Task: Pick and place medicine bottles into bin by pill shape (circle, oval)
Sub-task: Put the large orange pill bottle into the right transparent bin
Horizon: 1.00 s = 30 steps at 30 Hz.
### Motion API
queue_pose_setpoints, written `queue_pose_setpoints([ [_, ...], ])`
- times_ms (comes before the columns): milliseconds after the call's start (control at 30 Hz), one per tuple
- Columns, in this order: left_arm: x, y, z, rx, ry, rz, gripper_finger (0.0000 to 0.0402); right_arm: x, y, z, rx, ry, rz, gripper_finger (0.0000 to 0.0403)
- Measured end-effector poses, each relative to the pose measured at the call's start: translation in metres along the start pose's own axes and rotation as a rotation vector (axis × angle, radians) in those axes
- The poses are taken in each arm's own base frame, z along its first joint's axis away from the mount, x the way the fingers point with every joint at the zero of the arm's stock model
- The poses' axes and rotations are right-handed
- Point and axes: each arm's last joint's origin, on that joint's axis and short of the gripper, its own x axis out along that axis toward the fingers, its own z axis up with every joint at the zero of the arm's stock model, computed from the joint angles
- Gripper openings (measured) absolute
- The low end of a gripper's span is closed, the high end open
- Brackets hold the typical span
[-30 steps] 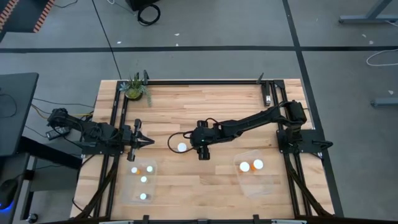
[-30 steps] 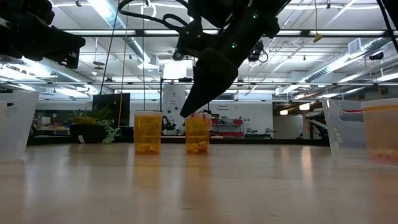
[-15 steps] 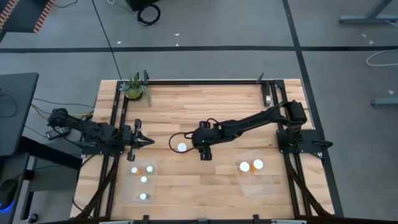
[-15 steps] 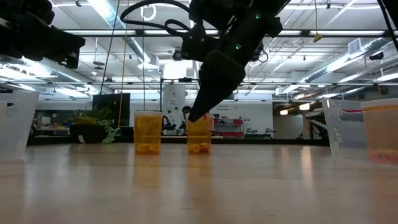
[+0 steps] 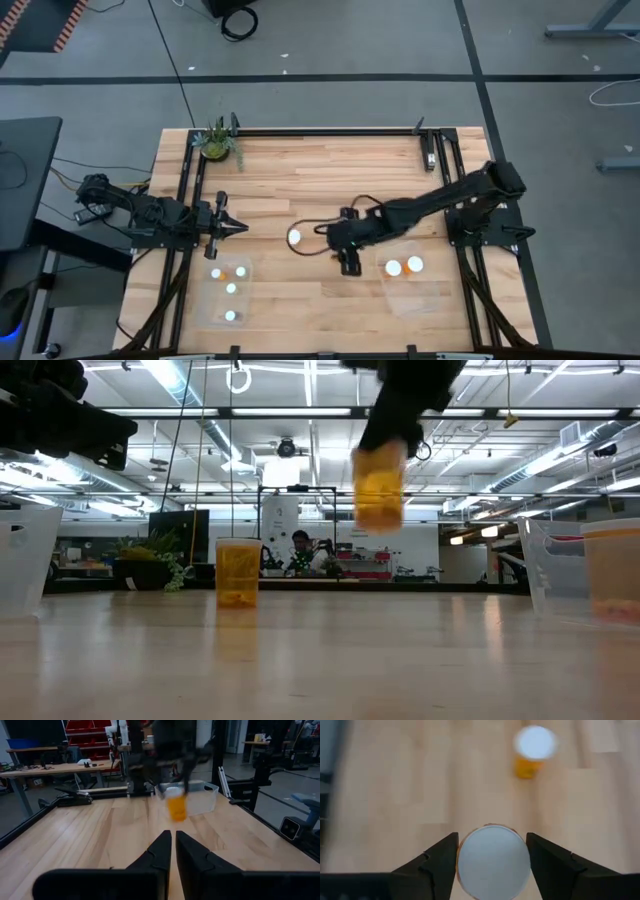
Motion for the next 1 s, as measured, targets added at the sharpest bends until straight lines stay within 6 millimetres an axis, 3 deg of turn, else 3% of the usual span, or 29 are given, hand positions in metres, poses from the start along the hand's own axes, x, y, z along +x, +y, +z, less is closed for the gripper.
queue_pose_setpoints([
  [200, 0.000, 0.000, 0.000, 0.000, 0.000, 0.000, 0.0026, -0.037, 0.056, -0.022, 0.068, 0.011, 0.095, 0.0238],
  [433, 0.000, 0.000, 0.000, 0.000, 0.000, 0.000, 0.0032, -0.063, 0.111, -0.070, 0.211, 0.128, 0.058, 0.0233],
  [767, 0.000, 0.000, 0.000, 0.000, 0.000, 0.000, 0.0028, -0.088, 0.130, -0.128, 0.392, 0.237, -0.220, 0.0234],
  [1000, 0.000, 0.000, 0.000, 0.000, 0.000, 0.000, 0.0024, -0.084, 0.132, -0.159, 0.455, 0.256, -0.290, 0.0234],
])
